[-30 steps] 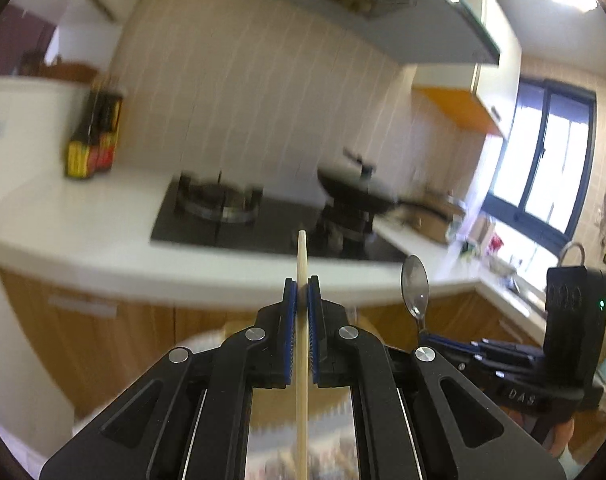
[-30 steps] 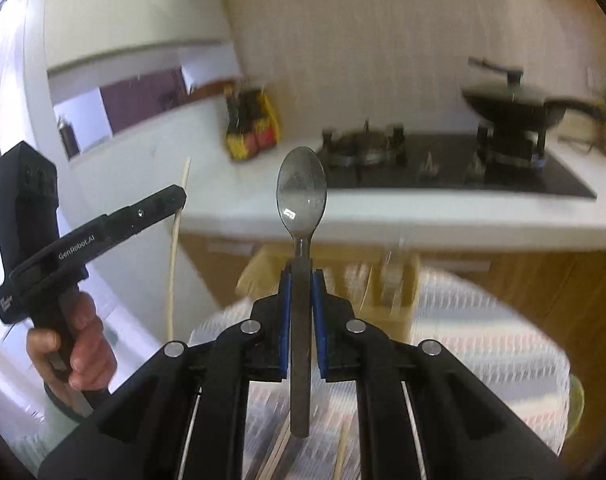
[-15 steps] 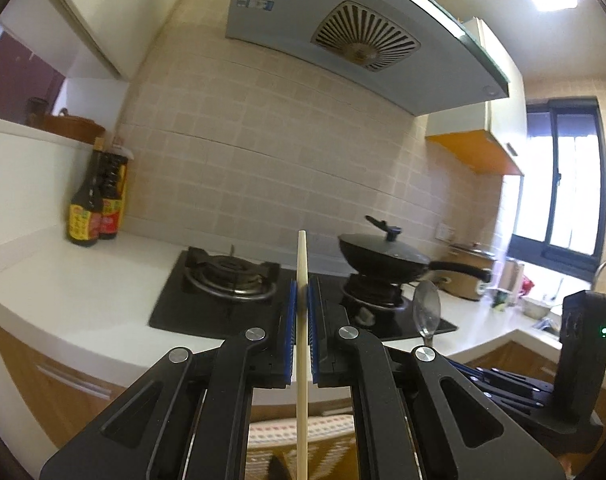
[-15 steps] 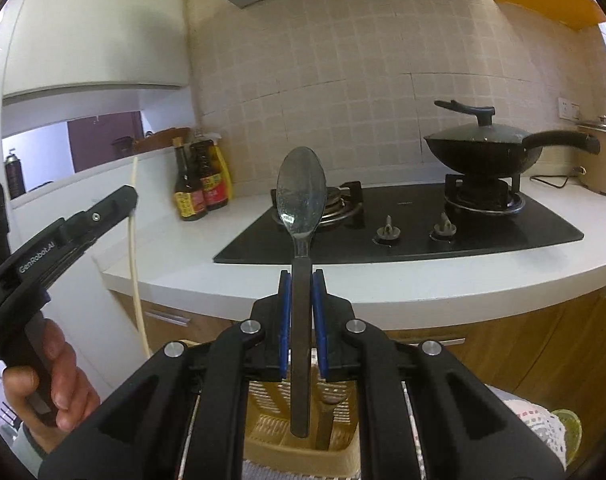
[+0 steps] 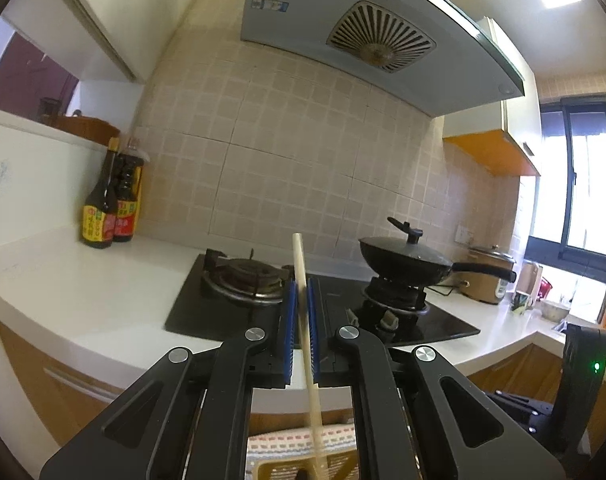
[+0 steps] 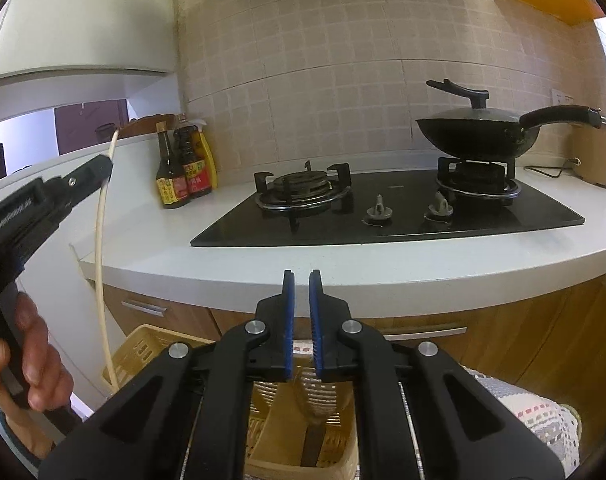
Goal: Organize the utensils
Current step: 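Open the right tool dropping the spoon while the left tool releases the chopstick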
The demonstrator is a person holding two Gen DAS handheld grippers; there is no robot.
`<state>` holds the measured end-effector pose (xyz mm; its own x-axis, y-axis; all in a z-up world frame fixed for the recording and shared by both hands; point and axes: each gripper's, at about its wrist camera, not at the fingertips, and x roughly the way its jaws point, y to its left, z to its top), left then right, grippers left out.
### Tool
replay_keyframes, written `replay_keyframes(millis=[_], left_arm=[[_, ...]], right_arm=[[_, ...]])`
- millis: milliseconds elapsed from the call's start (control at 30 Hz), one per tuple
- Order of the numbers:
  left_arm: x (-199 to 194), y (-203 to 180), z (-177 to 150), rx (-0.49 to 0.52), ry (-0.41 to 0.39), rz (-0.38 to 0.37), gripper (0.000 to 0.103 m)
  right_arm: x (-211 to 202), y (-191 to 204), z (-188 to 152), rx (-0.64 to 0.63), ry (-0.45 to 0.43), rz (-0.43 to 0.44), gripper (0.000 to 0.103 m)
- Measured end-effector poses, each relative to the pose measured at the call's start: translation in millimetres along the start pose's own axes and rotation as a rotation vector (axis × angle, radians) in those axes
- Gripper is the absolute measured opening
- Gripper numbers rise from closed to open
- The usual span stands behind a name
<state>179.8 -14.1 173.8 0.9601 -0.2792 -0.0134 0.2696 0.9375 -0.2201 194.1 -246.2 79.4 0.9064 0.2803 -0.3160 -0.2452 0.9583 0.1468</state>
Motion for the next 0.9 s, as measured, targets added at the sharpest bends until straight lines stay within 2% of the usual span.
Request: replay_keyframes(millis=[133, 200, 467, 533, 567, 633, 733, 800, 900], left_arm=[[4.6, -4.7, -6.0, 0.04, -0.007, 0.038, 0.003], [7.3, -3.9, -8.3, 0.038, 0.006, 0.033, 0.003], [8.1, -4.2, -32.2, 0.092, 0.125, -0.042, 0.005], [6.3, -4.0, -37.2, 0.11, 0.167, -0.085, 0.028], [4.0, -4.1, -38.3, 0.116, 0.164, -0.081, 0.042], [-6.1, -3.9, -37.9, 0.135, 0.147, -0.068, 0.043], [-24.1, 2.4, -32.6, 0.108, 0.137, -0.08, 0.048], [-39.6, 7.1, -28.6, 0.092, 0.131, -0.081, 0.053], [-61.5, 11.6, -24.3, 0.09, 0.141, -0.06, 0.054]], right_arm=[[-4.2, -3.0, -2.1, 0.007, 0.011, 0.012, 0.006], [-7.1, -5.9, -4.2, 0.014, 0.022, 0.023, 0.006], [-25.0, -12.3, -8.8, 0.027, 0.032, 0.028, 0.006], [-30.7, -14.4, -10.3, 0.04, 0.035, 0.04, 0.006], [-32.8, -14.8, -10.7, 0.045, 0.039, 0.047, 0.006], [-40.5, -15.5, -11.6, 0.054, 0.042, 0.052, 0.006], [-53.0, -14.8, -12.5, 0.058, 0.055, 0.064, 0.009], [-60.2, -15.1, -12.8, 0.068, 0.061, 0.069, 0.013], [-73.8, -14.8, -16.1, 0.084, 0.074, 0.075, 0.018]])
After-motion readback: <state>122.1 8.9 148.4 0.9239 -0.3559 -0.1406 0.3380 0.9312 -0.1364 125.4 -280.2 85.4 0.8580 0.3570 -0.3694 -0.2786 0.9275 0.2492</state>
